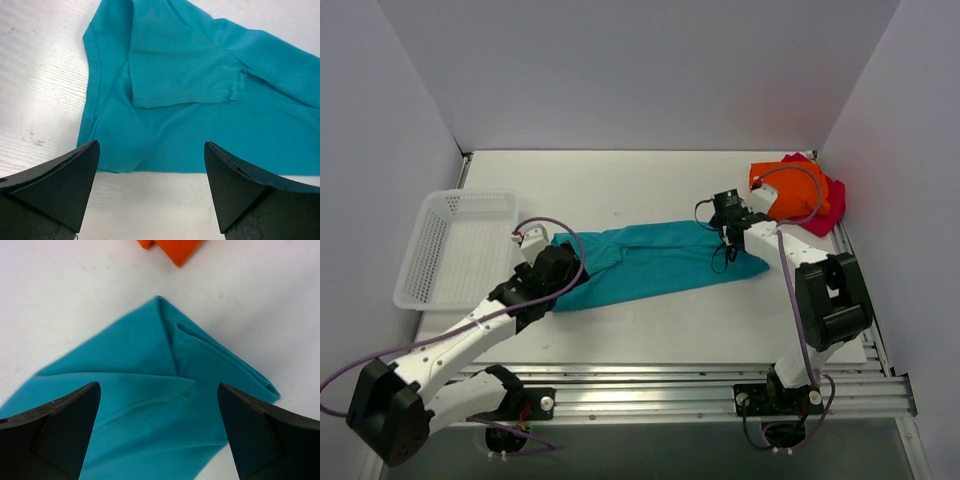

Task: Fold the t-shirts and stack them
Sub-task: Fold the other side of the tshirt into a rectangle

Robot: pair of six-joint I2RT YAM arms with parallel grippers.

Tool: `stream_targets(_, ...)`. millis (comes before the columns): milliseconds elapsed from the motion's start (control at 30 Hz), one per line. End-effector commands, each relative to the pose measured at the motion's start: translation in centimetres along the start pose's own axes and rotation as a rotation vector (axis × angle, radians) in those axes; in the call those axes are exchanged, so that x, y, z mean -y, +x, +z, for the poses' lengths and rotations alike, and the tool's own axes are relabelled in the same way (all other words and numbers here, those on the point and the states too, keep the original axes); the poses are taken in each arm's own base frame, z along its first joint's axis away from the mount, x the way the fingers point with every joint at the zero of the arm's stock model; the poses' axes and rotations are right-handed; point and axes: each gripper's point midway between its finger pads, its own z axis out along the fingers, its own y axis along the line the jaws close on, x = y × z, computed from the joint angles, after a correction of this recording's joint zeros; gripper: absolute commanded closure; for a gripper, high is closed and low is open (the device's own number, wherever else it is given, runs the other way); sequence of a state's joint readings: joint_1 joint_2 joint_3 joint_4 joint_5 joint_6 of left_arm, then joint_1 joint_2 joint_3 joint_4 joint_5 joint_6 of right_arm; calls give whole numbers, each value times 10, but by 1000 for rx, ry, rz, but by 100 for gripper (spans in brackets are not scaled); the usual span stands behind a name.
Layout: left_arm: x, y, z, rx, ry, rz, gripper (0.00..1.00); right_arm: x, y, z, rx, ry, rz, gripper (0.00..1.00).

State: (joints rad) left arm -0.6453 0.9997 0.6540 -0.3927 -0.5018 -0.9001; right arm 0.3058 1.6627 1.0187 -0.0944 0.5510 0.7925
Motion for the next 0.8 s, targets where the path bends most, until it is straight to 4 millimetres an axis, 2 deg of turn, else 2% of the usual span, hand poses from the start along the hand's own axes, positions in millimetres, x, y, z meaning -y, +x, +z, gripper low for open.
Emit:
stream_targets(0, 10, -22, 20, 54, -65, -14, 6, -18, -30, -8, 70, 4, 17, 2)
stream_targets(67, 15, -21, 32, 35, -60, -24, 6, -28, -36, -9, 75, -15, 12, 5)
stream_targets(100, 8, -18, 44, 19, -88, -30, 5, -34, -33, -6, 61, -25, 2, 7)
stream_targets(200, 10, -18, 64, 1, -57, -63, 1, -41, -27, 1, 46, -39, -13, 16)
stream_targets(233, 5, -11, 72, -18, -74, -51, 7, -41, -23, 4, 39, -37, -20, 18)
stream_targets(300, 7, -10, 83, -28, -63, -57, 12, -38, -13, 13, 25, -20, -34, 20)
stream_targets(433, -3, -3, 110, -68, -90, -59, 34, -31, 7, 32, -12, 23, -60, 22)
stream_targets(500, -2, -3, 120, -68, -80, -63, 42, -25, 16, 43, -25, 47, -72, 25)
stream_targets(533, -8, 6, 128, -98, -96, -59, 46, -23, 19, 48, -31, 53, -76, 28)
stream_targets(567, -2, 0, 135, -80, -75, -69, 56, -19, 20, 55, -45, 64, -69, 39)
stream_targets(667, -6, 8, 153, -114, -87, -62, 72, -7, 27, 76, -81, 96, -72, 67)
stream_targets(700, -4, 5, 158, -112, -83, -64, 88, -5, 31, 82, -98, 99, -76, 71)
stream_targets(733, -8, 11, 165, -126, -99, -60, 97, -4, 31, 85, -102, 100, -76, 81)
stream_targets(767, -11, 9, 170, -124, -107, -64, 98, -4, 31, 87, -106, 100, -78, 86)
